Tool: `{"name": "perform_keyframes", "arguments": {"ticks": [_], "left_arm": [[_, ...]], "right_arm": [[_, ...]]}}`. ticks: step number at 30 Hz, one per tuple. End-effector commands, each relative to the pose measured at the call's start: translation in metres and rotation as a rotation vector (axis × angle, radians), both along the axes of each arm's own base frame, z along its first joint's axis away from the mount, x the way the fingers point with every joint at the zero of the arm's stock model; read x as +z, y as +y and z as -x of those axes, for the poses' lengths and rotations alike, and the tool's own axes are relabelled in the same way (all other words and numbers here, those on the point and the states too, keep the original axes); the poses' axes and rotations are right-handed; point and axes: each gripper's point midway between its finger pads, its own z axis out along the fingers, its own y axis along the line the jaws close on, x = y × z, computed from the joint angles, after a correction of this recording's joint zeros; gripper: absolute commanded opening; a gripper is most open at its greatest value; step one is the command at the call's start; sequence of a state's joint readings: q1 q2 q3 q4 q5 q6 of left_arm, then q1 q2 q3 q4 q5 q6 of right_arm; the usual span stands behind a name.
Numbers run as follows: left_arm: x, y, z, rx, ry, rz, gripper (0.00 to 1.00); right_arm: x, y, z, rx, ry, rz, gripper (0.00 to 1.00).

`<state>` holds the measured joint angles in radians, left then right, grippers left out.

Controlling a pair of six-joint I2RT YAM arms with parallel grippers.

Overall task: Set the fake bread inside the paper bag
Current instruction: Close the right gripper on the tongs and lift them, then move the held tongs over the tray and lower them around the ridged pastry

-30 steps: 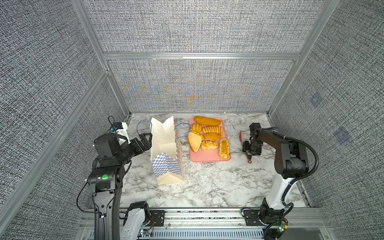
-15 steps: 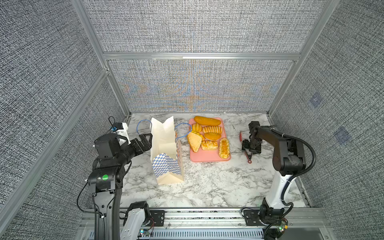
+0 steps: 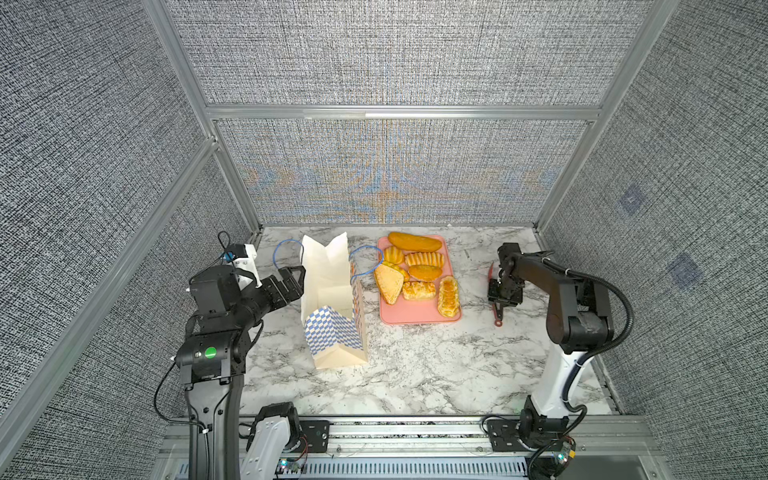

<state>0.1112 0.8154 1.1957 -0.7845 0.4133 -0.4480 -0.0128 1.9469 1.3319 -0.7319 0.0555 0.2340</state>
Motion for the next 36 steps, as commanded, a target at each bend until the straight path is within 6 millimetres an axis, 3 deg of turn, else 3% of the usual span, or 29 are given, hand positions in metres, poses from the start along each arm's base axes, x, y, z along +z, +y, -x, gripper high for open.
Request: {"name": "perform_keyframes", "arguments": {"ticks": [1,7,22,36], "left_arm": [[0.008,0.001,-0.002,-0.003,-0.032,-0.018,0.98],[0.011,0.002,-0.003,0.002,-0.031,-0.028,0.98],[0.012,0.009,-0.009,0.029,-0.030,-0.058,0.98],[0.008,0.014,-0.007,0.047,-0.009,-0.088,0.98]], "right_arm": [[0.015,-0.003,0.003,-0.005,-0.033,0.015,0.42],[0.045,0.003,0.013,-0.001,-0.107,-0.012,0.38],[0.132,0.030,0.045,0.058,-0.282,-0.086,0.39],[0.169,0.034,0.069,0.075,-0.353,-0.095,0.38]]}}
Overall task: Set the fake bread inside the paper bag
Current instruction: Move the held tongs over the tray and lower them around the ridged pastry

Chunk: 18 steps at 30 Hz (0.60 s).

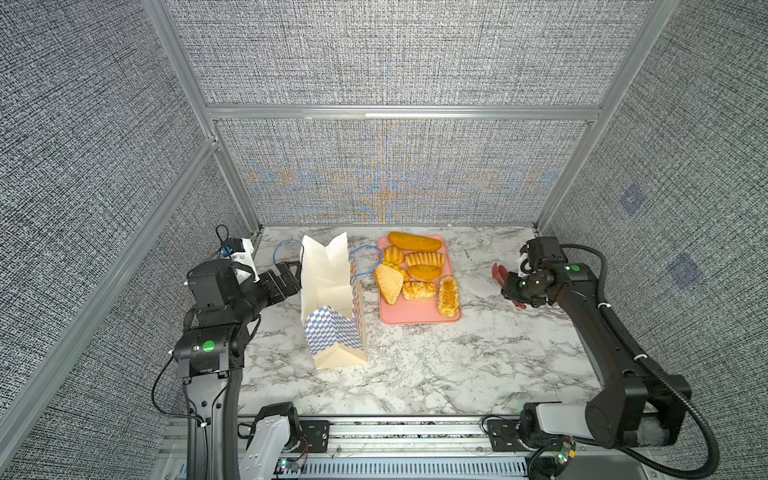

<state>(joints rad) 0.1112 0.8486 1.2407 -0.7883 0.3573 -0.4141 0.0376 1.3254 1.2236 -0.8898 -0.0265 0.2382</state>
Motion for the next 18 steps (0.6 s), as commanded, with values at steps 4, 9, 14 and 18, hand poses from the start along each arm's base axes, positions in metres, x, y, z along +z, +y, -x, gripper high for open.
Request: {"name": "perform_keyframes", "arguments": {"ticks": [4,9,14,18], "left_arm": [[-0.004,0.017,0.003,0.059,0.050,-0.104,0.98],[-0.003,0.029,0.008,0.099,0.098,-0.181,0.98],[-0.010,0.031,0.012,0.087,0.167,-0.207,0.98],[-0.019,0.028,0.020,0.063,0.214,-0.205,0.98]], "right_arm": [[0.019,0.013,0.010,0.042,-0.029,-0.018,0.38],[0.040,0.036,0.020,0.127,-0.061,-0.017,0.38],[0.052,0.068,0.031,0.237,-0.056,-0.041,0.38],[0.052,0.086,0.041,0.293,-0.031,-0.064,0.38]]}}
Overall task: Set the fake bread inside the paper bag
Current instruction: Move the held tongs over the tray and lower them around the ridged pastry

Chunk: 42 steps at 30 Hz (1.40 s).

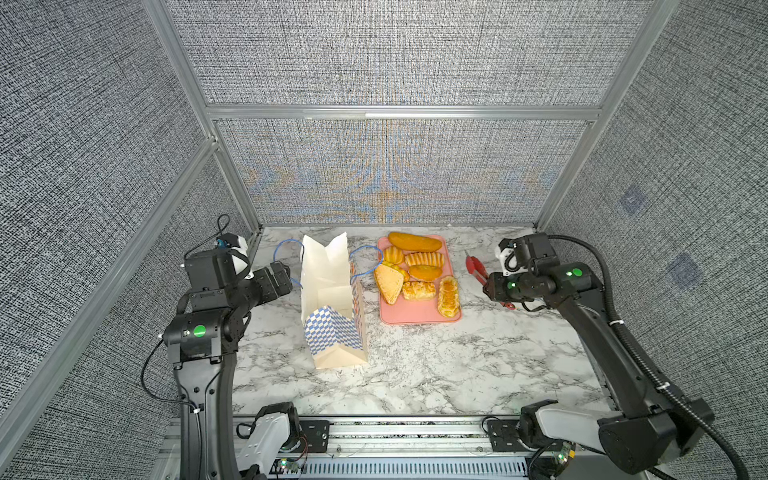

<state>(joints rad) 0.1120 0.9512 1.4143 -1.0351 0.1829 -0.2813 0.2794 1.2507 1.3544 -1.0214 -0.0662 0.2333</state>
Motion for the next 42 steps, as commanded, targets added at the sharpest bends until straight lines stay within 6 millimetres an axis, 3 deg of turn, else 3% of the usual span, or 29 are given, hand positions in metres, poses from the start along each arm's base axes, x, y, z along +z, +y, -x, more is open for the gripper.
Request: {"name": "perform_keyframes", "arguments": {"ticks": [1,9,16,23,42], "left_arm": [[-0.011,-0.001,0.013,-0.018,0.064,-0.016,0.98],[-0.026,-0.018,0.026,-0.093,0.123,0.045,0.98],[-0.038,-0.040,0.017,-0.186,0.128,0.147,0.92],[-0.054,-0.039,0.004,-0.177,0.167,0.153,0.86],[-0.068,-0.049,-0.007,-0.187,0.166,0.195,0.79]], "right_arm": [[-0.002,0.009,0.013,0.031,0.044,-0.019,0.38],[-0.016,0.009,0.032,0.023,0.117,-0.034,0.38],[-0.027,0.009,0.041,0.020,0.151,-0.038,0.39],[-0.044,0.010,0.040,0.010,0.184,-0.040,0.39],[-0.077,0.014,0.025,-0.001,0.247,-0.031,0.48]]}}
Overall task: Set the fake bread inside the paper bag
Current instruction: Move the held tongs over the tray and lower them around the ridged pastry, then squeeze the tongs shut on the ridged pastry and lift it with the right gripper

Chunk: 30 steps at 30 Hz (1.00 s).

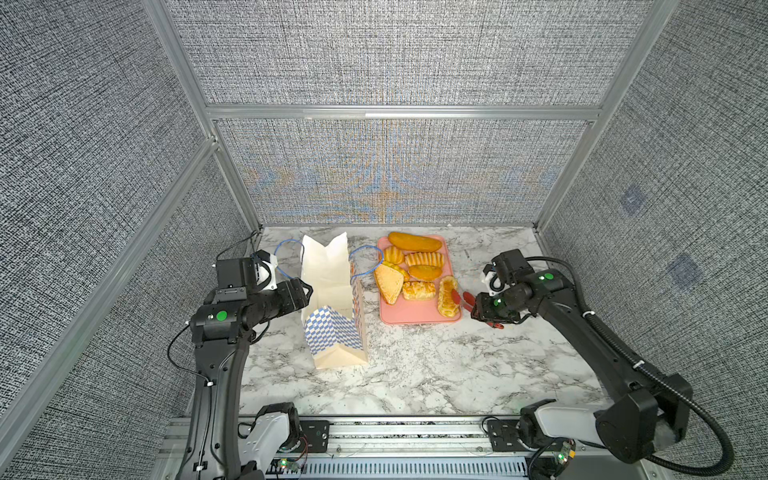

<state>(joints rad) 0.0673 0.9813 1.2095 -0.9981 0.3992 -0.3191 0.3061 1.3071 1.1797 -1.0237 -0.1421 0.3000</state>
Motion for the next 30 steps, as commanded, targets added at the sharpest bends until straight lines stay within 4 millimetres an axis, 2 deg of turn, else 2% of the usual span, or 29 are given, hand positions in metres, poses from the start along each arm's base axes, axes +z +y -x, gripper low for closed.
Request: {"name": "perform_keyframes", "arguments": {"ticks": [1,30], "left_arm": [[0.004,-0.002,-0.006,-0.007,-0.024,0.006,0.79],[-0.011,-0.011,-0.010,-0.004,-0.007,0.038,0.58]], "right_arm": [[-0.002,0.002,-0.005,-0.001,-0.009,-0.008,0.48],[-0.029,0.015,-0.020,0.011,0.037,-0.046,0.50]]}}
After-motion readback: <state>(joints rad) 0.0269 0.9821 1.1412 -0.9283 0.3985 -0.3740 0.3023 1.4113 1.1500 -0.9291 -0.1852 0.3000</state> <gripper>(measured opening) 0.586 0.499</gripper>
